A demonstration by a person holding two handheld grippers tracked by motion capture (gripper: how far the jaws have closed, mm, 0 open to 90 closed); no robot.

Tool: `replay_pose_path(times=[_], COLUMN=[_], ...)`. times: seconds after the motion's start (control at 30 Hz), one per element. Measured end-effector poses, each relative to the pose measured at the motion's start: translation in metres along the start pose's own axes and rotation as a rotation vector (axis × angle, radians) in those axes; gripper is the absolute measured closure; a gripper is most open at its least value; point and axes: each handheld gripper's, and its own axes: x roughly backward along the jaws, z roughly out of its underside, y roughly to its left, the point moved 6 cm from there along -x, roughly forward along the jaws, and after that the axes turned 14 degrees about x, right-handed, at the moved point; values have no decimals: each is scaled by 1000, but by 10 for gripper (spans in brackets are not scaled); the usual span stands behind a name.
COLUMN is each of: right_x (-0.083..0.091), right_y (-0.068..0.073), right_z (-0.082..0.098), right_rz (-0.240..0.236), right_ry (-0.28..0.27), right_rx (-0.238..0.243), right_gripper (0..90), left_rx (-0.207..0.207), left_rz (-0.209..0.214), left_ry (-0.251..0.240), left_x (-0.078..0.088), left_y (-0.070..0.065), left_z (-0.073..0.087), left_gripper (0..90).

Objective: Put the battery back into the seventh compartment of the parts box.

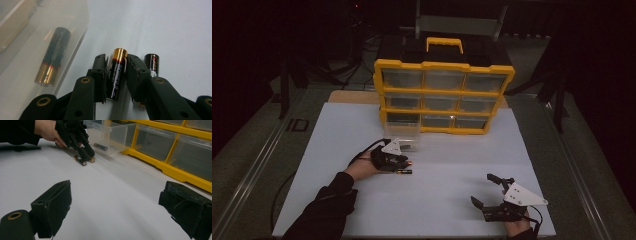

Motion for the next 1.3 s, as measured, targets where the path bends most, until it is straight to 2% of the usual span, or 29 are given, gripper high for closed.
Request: replay_pose_path(times=[0.27,0.37,0.53,0.87,1.03,1.3], right_x=[0,0,4,2,-1,-1], right_y=[0,0,-2,-1,0,0], right_z=[0,0,-3,-1,1,1], right_rz=[-1,0,23,15,-7,0], right_ry=[-1,-1,-17,-8,0,3], right_rx=[0,1,5,-1,-12,-9], right_gripper=[86,86,99,98,91,91], left_rx=[-67,-56,-73,-51,-30,-41], left_rz=[2,10,6,10,18,25], left_ry=[56,67,89,90,87,70], left_x=[-1,-1,-1,-2,-1,7], left_y=[-3,-3,-2,-3,-2,-4], left_z=[-3,-4,-5,-6,-6,-10], left_gripper=[745,746,749,757,757,758])
